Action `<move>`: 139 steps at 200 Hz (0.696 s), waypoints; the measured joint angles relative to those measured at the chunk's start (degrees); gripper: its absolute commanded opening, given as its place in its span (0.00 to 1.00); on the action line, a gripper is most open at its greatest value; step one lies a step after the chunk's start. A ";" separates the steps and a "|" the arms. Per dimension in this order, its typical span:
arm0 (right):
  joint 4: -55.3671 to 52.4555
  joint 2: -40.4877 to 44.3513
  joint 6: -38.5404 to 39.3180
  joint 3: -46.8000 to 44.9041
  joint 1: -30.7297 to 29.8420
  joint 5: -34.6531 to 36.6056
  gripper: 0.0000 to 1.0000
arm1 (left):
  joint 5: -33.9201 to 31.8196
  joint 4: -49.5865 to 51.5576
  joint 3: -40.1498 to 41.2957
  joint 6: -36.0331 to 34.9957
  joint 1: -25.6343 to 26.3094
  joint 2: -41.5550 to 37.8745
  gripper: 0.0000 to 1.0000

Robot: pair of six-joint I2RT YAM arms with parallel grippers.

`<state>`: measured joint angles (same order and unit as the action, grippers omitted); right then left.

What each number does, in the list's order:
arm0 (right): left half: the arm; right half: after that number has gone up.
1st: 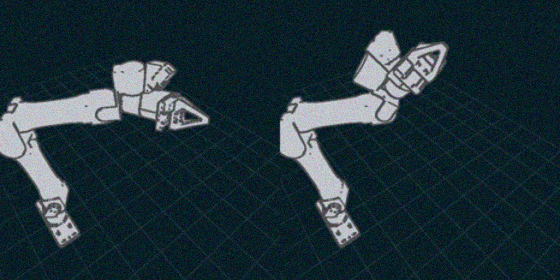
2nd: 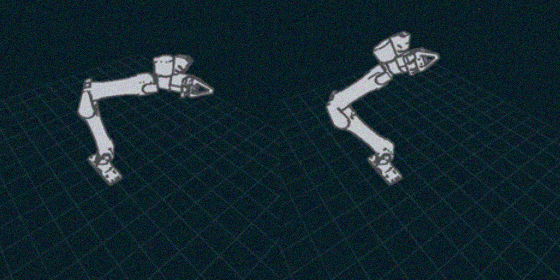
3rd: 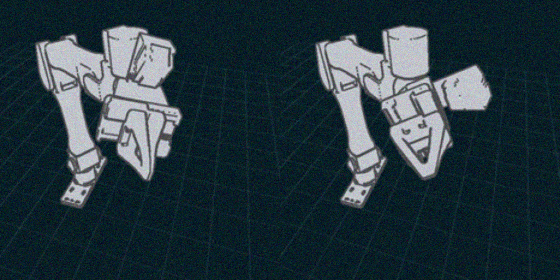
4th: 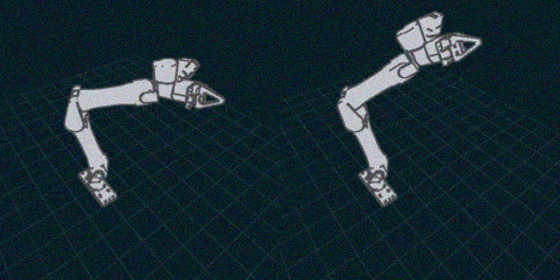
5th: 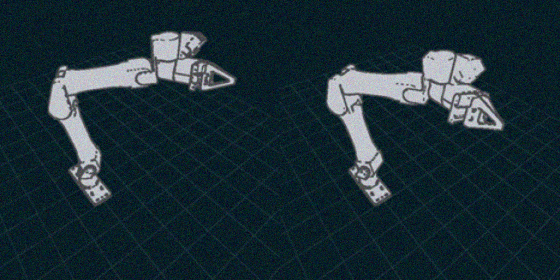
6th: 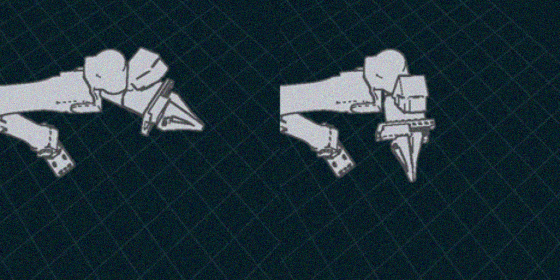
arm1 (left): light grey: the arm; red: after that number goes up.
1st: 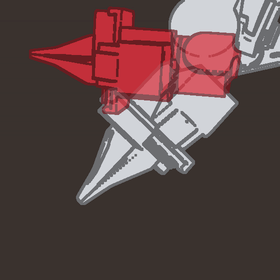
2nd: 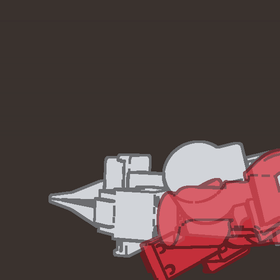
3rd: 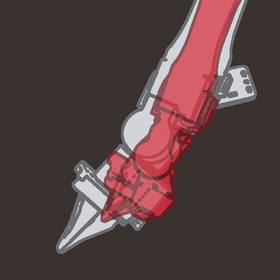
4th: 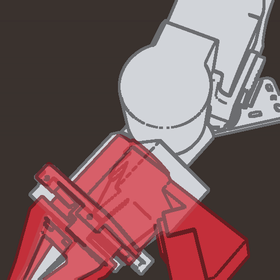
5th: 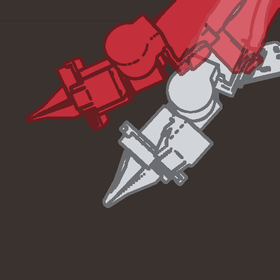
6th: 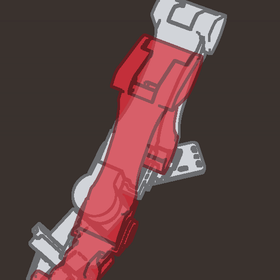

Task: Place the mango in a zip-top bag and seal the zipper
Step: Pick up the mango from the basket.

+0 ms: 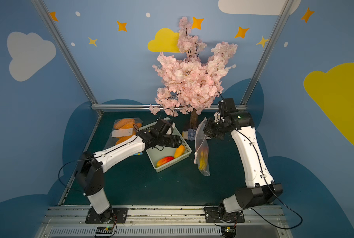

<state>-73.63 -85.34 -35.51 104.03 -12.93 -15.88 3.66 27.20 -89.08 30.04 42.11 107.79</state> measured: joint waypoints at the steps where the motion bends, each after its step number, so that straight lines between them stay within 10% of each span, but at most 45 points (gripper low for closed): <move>1: 0.00 -0.02 0.00 0.00 0.00 0.00 0.00 | 0.04 0.15 -0.24 -0.09 -0.02 0.42 0.81; 80: -0.07 -1.25 -0.17 2.40 -0.02 0.00 0.00 | 2.45 7.98 -10.23 -6.16 -0.07 16.15 0.77; 139: 0.00 -1.51 -0.26 2.56 -0.02 0.00 0.00 | 2.05 7.56 -9.42 -6.21 0.55 15.91 0.31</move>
<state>-73.63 -86.85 -35.77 106.59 -12.95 -15.88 5.72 34.76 -98.50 23.83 42.65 123.70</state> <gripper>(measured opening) 0.048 0.355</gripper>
